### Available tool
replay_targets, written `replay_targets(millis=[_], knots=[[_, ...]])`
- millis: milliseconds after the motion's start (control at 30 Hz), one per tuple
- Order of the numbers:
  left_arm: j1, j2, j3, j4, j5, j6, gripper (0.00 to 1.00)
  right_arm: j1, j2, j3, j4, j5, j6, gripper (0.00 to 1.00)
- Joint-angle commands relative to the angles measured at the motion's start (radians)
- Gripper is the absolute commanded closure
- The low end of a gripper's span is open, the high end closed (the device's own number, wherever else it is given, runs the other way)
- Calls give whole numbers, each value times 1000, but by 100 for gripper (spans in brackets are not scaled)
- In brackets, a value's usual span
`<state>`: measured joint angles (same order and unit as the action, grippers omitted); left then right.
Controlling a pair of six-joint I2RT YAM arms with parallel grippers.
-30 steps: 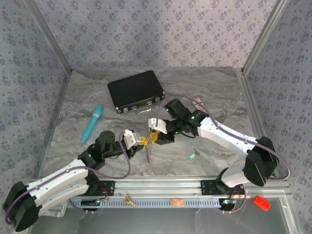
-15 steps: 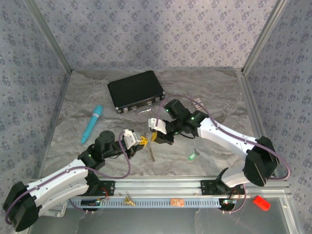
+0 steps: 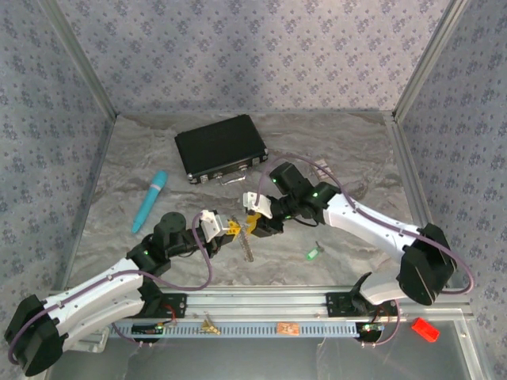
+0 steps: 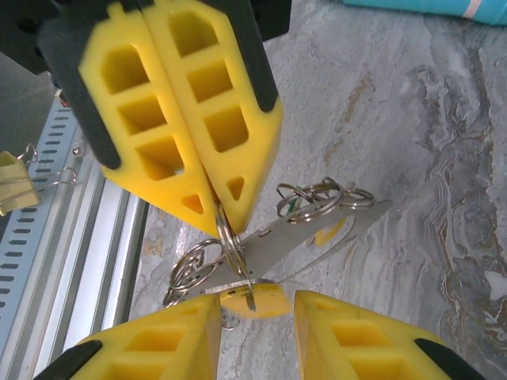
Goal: Put the keys on the keyring
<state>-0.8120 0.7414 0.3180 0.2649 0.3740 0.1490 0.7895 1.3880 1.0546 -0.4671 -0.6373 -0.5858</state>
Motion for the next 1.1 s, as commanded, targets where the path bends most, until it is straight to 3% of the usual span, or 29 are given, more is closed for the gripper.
replay_targets(millis=[0,200,500,600,733,1033,1067], knots=[[-5,-8,0,64,26,3,100,-2,-15,-5,31,-44,18,70],[-5,-8,0,65,26,4,100,12,12,10,52,-55,24,76],[-5,-7,6,47,17,-4,98,19,20,29,40,-54,20,100],[-4,-2,18,23,11,-7,88,30,24,54,-7,-20,-12,100],[-5,1,30,-7,16,-3,87,51,50,104,-95,44,-73,100],[-4,5,42,-29,31,14,100,66,72,169,-166,74,-115,100],[-5,5,43,-26,30,14,100,59,62,158,-148,70,-101,92]])
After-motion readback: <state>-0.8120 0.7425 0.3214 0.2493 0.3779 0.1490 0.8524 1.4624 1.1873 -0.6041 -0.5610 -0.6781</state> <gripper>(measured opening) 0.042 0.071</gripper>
